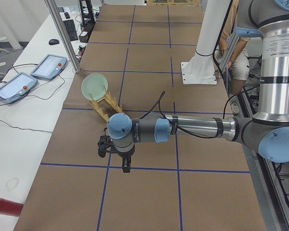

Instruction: Place plate on table

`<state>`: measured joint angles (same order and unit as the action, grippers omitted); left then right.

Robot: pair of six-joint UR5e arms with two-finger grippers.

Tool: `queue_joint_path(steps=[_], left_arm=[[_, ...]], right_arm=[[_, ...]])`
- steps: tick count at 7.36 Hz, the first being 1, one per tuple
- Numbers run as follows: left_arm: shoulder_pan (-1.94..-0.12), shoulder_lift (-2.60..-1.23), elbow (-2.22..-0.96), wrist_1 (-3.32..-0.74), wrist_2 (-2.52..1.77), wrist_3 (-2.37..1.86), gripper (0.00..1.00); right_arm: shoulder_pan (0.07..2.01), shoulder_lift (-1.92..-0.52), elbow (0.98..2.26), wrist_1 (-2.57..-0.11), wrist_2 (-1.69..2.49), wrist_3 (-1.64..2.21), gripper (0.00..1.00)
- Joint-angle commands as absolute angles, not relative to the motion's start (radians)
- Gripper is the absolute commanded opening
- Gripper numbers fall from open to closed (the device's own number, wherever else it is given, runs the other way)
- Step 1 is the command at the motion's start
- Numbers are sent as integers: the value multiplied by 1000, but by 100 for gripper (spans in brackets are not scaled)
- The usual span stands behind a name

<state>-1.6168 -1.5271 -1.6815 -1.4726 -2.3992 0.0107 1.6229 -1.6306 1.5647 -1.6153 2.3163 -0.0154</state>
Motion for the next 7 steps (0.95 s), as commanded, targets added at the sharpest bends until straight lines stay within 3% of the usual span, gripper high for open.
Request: queue_joint_path(steps=[1, 7], left_arm=[[-1614, -1526, -1712, -1471, -2393, 9, 100], [-1592, -1545, -1712, -1526, -2460, -75, 100]], right_arm=[[1623, -1631, 1563, -1615, 2316, -15, 100], [1623, -1631, 1565, -1615, 2316, -15, 100]])
